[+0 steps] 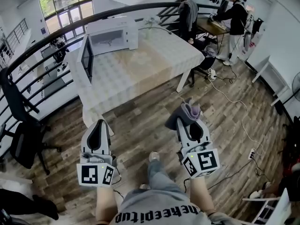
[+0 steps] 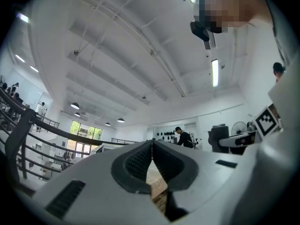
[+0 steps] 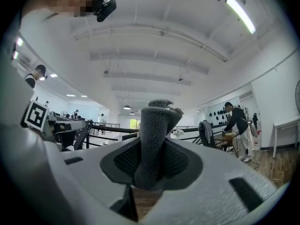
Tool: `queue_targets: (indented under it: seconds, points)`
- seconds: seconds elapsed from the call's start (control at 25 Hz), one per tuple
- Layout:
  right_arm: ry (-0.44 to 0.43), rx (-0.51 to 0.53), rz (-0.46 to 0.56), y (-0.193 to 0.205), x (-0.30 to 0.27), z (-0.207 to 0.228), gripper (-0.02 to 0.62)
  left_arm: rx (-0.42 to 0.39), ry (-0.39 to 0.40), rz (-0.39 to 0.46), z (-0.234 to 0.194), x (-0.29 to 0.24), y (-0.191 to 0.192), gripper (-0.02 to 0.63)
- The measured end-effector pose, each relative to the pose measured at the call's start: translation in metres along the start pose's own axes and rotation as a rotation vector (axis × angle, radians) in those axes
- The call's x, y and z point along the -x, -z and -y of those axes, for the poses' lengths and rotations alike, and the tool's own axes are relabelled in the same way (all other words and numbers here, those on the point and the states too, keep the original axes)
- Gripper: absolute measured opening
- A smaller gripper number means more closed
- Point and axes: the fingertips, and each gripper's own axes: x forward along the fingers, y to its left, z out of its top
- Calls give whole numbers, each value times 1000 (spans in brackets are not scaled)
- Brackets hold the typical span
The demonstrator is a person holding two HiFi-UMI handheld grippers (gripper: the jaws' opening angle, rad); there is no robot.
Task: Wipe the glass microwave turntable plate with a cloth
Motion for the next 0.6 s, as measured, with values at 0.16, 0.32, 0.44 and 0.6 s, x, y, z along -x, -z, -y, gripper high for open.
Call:
queue_targets:
  seconds: [0.16, 0.32, 0.44, 0.6]
  points:
    - [-29, -14, 14, 0, -46, 21, 112, -20, -10, 6, -5, -43, 3, 12]
    - [-56, -1, 30, -8, -93, 46, 113, -35, -16, 25, -7, -95, 0, 12]
    - [-71, 9, 33, -11, -127, 67, 112, -47, -16, 41, -6, -135, 0, 12]
    - [-97, 18, 53, -15, -169, 96, 111, -51, -19, 48, -2, -188, 8, 12]
